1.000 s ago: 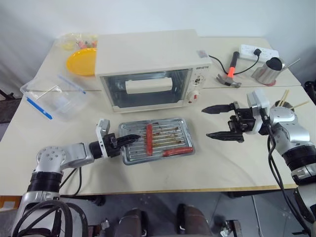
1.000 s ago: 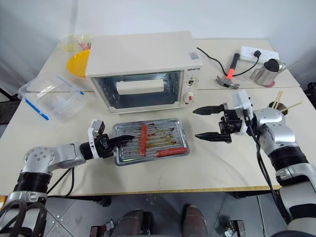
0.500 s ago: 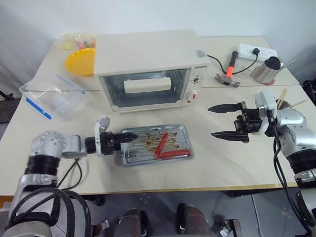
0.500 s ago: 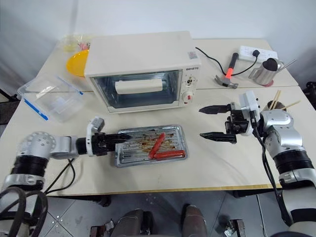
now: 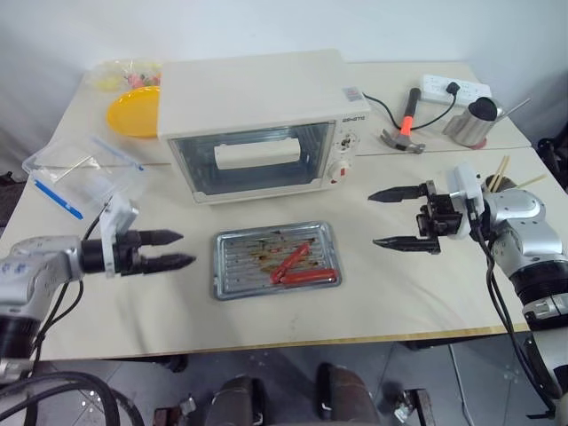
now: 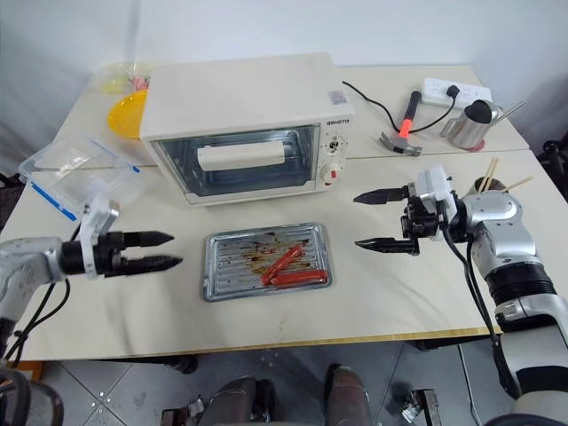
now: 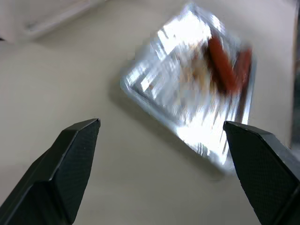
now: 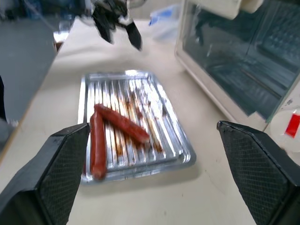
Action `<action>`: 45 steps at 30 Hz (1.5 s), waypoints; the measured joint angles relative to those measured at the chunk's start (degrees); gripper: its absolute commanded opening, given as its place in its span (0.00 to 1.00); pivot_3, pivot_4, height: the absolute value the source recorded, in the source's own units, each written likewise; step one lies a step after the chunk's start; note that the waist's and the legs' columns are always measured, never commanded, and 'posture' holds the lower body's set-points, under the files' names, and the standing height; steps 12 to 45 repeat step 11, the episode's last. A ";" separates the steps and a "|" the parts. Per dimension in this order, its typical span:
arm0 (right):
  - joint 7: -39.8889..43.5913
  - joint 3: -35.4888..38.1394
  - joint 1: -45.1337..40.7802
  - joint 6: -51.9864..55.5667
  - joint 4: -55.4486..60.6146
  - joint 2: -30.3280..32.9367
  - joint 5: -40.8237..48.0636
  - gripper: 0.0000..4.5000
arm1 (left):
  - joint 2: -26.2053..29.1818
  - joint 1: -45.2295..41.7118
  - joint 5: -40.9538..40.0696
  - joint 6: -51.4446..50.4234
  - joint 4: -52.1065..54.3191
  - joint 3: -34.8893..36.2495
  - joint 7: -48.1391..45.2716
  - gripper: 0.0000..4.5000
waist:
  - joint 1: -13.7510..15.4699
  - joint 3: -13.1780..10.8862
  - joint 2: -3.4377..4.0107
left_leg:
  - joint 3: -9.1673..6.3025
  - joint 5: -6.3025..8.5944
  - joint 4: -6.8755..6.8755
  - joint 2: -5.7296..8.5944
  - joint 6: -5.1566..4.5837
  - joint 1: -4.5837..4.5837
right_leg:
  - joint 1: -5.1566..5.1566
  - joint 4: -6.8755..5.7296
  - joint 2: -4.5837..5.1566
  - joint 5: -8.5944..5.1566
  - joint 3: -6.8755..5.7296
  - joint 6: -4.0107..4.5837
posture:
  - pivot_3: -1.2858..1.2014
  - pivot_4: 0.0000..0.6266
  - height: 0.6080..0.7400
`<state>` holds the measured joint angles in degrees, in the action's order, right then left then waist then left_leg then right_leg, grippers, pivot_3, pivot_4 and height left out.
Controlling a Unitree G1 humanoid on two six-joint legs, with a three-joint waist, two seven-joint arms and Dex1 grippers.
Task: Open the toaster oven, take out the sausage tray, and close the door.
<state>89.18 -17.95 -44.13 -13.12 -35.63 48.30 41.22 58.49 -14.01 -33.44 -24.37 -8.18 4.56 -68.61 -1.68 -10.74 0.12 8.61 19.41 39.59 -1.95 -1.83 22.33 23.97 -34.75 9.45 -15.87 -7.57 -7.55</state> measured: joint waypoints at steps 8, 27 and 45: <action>0.17 -0.51 0.87 -12.39 -8.25 -2.22 -7.82 1.00 | 0.02 8.07 6.35 19.43 -6.50 6.66 -7.24 0.99 | 0.06 -0.01 0.02 | 0.15 0.01 0.03 -0.26 -0.07 -0.01 | 0.04 -0.08 0.04 0.00 0.00 0.00 | 0.52 0.24 1.00; 0.13 3.13 2.40 -14.19 -8.95 -4.77 -9.81 1.00 | -0.42 8.10 8.06 22.59 -8.52 8.57 -5.73 0.99 | 0.05 -0.01 0.02 | 0.16 0.03 0.03 -0.28 -0.09 -0.02 | 0.04 -0.16 0.04 0.00 -0.04 0.00 | 0.52 0.24 1.00; 0.13 3.13 2.40 -14.19 -8.95 -4.77 -9.81 1.00 | -0.42 8.10 8.06 22.59 -8.52 8.57 -5.73 0.99 | 0.05 -0.01 0.02 | 0.16 0.03 0.03 -0.28 -0.09 -0.02 | 0.04 -0.16 0.04 0.00 -0.04 0.00 | 0.52 0.24 1.00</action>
